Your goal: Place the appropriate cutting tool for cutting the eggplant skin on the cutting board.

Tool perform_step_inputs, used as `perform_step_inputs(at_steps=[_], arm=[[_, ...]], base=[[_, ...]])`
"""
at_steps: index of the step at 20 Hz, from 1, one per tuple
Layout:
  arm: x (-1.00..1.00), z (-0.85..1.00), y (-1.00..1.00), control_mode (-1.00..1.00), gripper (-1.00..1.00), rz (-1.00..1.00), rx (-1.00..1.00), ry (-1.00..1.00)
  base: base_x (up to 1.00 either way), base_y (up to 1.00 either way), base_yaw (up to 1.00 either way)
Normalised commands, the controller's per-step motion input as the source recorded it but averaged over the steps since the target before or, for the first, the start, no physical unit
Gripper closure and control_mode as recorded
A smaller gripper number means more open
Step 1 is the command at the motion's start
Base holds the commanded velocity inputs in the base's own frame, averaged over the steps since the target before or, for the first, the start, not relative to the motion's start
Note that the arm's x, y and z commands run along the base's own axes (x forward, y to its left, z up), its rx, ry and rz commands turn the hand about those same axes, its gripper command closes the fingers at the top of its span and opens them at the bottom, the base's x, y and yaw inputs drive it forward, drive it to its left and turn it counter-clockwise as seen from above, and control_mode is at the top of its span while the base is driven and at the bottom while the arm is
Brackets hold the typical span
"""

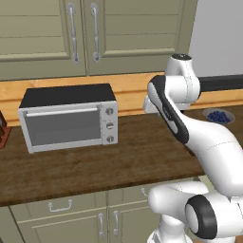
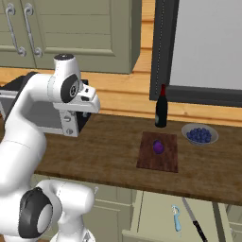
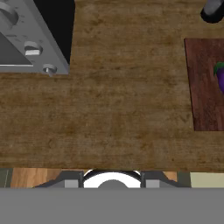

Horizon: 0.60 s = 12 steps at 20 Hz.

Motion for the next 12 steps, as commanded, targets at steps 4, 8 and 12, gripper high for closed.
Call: perform_step_inputs(at_steps=[4,8,12], arm=[[-0.09,-0.04,0.00,-1.00,-1.00,0.00,0.00,0.00],[-0.22,-0.10,0.00,-1.00,-1.00,0.00,0.00,0.01],[-0.34,-0.07,0.00,-1.00,-1.00,0.00,0.00,0.00]], base=[[0.00,0.00,0.00],[0.00,0.00,0.00],[0.00,0.00,0.00]])
